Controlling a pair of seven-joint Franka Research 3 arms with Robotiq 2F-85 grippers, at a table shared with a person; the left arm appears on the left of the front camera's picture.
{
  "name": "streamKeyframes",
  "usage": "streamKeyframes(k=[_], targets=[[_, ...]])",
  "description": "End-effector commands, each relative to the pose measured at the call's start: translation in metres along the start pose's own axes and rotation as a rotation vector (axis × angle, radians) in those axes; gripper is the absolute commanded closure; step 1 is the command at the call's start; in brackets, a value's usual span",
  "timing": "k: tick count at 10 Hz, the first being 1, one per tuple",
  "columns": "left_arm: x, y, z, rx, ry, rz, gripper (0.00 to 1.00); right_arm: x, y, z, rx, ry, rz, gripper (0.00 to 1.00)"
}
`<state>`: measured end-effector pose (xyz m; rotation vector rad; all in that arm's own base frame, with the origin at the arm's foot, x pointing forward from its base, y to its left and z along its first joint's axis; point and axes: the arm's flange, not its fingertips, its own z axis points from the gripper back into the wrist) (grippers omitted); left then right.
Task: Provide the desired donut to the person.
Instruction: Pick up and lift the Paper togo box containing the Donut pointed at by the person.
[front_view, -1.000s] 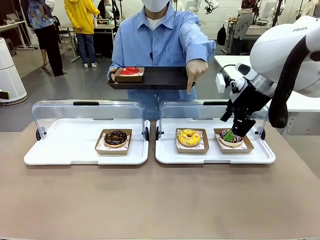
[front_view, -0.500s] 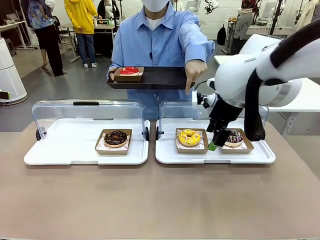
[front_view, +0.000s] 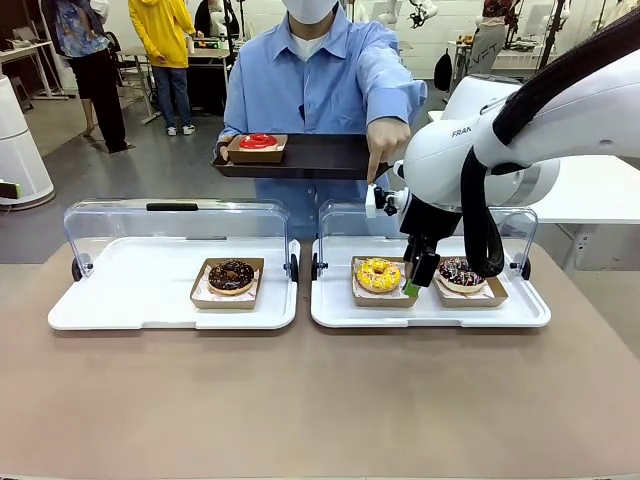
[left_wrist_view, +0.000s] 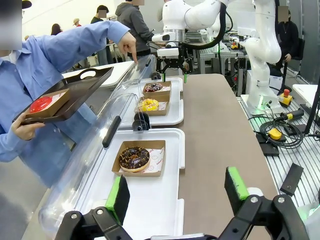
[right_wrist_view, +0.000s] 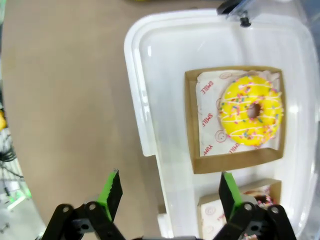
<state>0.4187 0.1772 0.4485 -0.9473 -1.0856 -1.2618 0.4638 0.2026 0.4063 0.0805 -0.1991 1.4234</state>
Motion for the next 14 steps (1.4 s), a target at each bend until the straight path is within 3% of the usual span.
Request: streamKeyframes(k=[1,3,8,14], targets=[[0.001,-0.001,0.001,0.0,-0.006,-0.004,0.0,-0.003,0.006,0.005,0.002,-0.023,0.019,0.0],[0.001,-0.001,0.001,0.0,-0.006,-0.004,0.0,-0.003,0.006,0.005,0.002,-0.023,0.019,0.0],[0.001,-0.001,0.001,0.0,-0.006,-0.004,0.0,0.013,-0.004,-0.01,-0.018,0.1,0.084,0.0],[0.001,-0.001,0.001,0.0,-0.006,-0.004,0.0,0.009,-0.025,-0.05,0.035,0.127,0.056,0.0]])
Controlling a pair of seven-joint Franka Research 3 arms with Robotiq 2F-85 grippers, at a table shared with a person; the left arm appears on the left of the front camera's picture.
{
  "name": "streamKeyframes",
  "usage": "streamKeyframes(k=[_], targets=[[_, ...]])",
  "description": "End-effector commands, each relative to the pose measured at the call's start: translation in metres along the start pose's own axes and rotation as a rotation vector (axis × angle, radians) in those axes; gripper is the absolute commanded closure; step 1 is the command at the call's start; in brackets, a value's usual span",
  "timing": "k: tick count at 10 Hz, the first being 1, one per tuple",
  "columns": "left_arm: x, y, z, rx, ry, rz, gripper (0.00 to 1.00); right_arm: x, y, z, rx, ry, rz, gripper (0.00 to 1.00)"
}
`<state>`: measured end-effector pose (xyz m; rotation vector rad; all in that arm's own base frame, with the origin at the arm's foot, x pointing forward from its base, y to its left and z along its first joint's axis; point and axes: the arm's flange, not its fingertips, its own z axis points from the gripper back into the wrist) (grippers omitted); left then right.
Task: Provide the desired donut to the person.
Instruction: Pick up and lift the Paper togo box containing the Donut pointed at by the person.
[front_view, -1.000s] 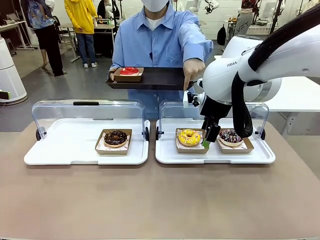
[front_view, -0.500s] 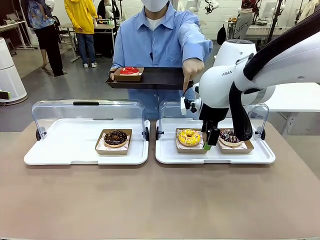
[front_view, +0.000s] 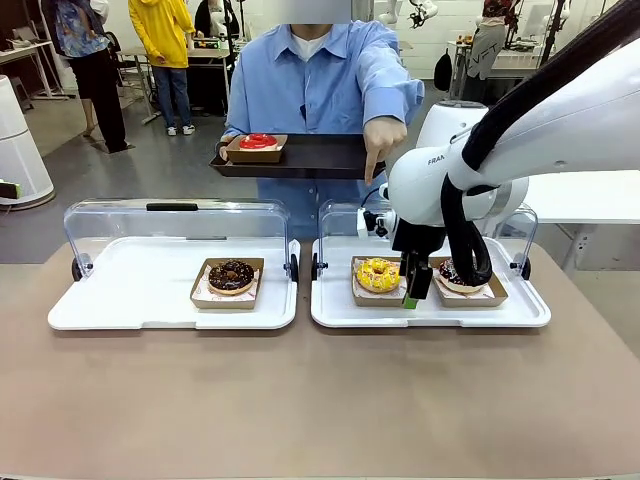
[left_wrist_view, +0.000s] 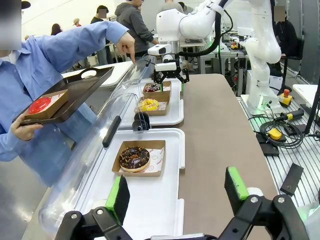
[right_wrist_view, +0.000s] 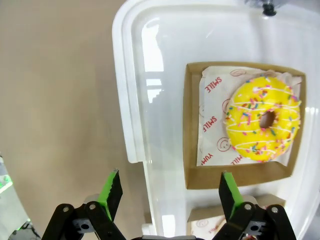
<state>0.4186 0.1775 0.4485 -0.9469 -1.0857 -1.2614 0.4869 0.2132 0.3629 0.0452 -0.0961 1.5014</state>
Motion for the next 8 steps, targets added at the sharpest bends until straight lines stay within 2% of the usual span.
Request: streamKeyframes(k=[1,8], targets=[[0.001,-0.001,0.001,0.0,-0.006,-0.004,0.0,0.001,-0.008,-0.009,0.002,0.04,-0.023,0.0],[0.001,-0.001,0.001,0.0,-0.006,-0.004,0.0,-0.005,-0.009,-0.026,0.002,0.056,-0.031,0.0]])
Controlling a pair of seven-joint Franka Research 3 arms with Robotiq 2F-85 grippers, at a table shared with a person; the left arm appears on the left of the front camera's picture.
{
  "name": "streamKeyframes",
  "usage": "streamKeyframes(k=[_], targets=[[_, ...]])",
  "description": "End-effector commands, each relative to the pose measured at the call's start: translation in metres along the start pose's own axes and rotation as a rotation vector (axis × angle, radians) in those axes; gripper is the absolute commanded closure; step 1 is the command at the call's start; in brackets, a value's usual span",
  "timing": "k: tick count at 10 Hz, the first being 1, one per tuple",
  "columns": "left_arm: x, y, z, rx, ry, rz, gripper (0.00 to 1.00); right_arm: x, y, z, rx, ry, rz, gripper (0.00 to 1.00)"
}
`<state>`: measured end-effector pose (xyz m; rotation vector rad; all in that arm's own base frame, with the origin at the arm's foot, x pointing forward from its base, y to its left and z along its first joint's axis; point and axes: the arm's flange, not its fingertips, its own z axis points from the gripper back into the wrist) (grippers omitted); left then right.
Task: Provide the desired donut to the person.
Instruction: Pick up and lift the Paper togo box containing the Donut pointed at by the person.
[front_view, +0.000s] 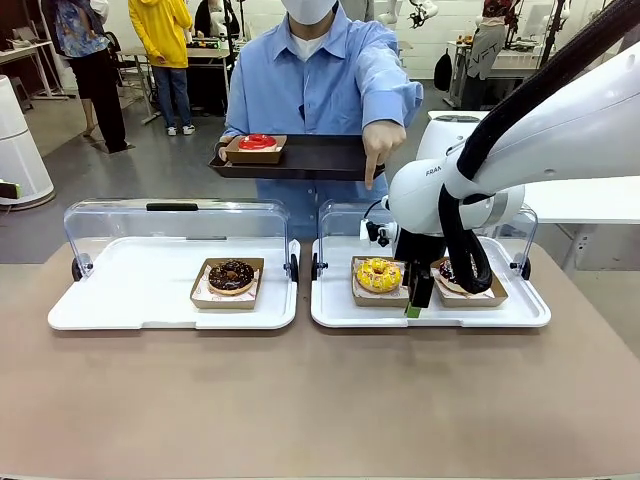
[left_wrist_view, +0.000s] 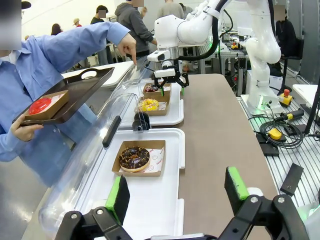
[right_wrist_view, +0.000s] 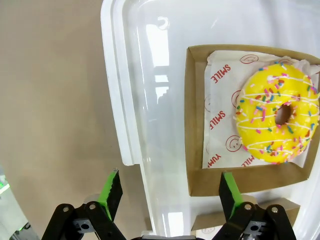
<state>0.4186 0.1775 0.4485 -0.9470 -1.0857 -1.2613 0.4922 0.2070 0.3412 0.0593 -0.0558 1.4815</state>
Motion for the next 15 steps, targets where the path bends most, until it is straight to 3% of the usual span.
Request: streamKeyframes(k=[1,11,12,13,14,15], targets=[[0.001,-0.001,0.001,0.0,-0.006,-0.004,0.0,0.002,-0.005,-0.006,-0.039,0.035,-0.004,0.0],[0.001,-0.001,0.001,0.0,-0.006,-0.004,0.0,0.0,-0.01,-0.015,-0.077,0.024,0.026,0.0],[0.001,-0.001,0.001,0.0,-0.006,-0.004,0.0,-0.001,-0.009,-0.015,-0.076,0.029,0.029,0.45],[0.001,-0.001,0.001,0.0,-0.006,-0.004,0.0,-0.001,-0.01,-0.016,-0.076,0.031,0.028,0.59],[0.001,-0.001,0.001,0.0,-0.006,-0.004,0.0,-0.002,-0.01,-0.017,-0.076,0.03,0.027,1.0],[0.001,-0.001,0.001,0.0,-0.006,-0.004,0.0,-0.003,-0.01,-0.018,-0.076,0.026,0.026,1.0]])
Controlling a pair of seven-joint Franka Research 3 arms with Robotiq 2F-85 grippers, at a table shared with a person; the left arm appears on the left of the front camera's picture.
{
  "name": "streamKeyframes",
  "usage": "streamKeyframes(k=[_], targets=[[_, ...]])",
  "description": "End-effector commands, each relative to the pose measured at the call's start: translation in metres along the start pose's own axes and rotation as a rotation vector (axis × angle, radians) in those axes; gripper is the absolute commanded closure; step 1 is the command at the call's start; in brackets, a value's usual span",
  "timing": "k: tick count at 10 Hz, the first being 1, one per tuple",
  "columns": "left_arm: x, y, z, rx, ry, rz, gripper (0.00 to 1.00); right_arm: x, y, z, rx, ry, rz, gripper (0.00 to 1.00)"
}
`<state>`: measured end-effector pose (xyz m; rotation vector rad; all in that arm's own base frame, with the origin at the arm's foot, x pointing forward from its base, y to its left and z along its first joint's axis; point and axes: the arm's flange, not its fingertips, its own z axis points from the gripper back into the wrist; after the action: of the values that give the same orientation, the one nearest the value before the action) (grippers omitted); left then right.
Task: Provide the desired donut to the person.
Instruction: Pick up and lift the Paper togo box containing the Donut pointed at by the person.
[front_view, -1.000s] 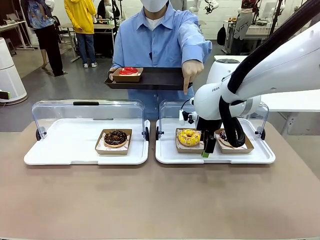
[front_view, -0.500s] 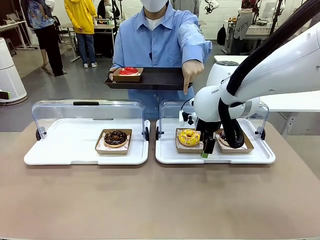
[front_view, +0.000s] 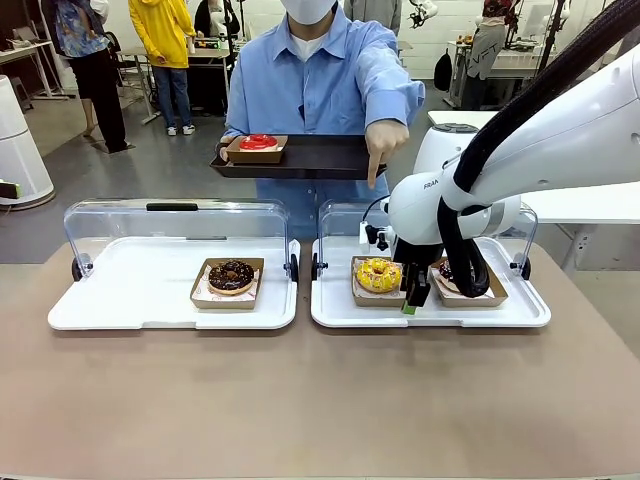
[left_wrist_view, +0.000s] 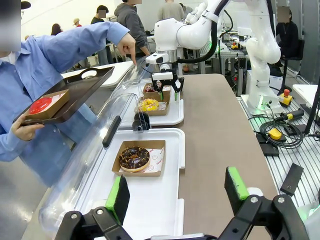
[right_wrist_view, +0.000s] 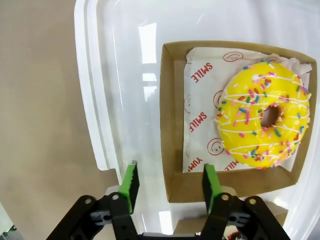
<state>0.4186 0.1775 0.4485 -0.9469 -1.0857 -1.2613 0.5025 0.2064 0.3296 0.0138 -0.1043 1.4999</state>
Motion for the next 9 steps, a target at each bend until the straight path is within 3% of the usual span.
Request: streamKeyframes(k=[1,2,4,9], targets=[[0.0013,-0.0008,0.0012,0.0,-0.006,-0.004,0.0,-0.0037,-0.0001,-0.0065,-0.014,0.024,0.001,1.0],[0.0013,-0.0008,0.0012,0.0,-0.006,-0.004,0.0,-0.0047,-0.0007,-0.0076,-0.009,0.018,-0.001,0.86],[0.0013,-0.0008,0.0012,0.0,-0.006,-0.004,0.0,-0.0055,-0.0009,-0.0087,-0.003,0.014,-0.002,1.0],[0.0013,-0.0008,0.0012,0.0,-0.006,-0.004,0.0,-0.0056,-0.0004,-0.0094,0.004,0.0,0.006,1.0]])
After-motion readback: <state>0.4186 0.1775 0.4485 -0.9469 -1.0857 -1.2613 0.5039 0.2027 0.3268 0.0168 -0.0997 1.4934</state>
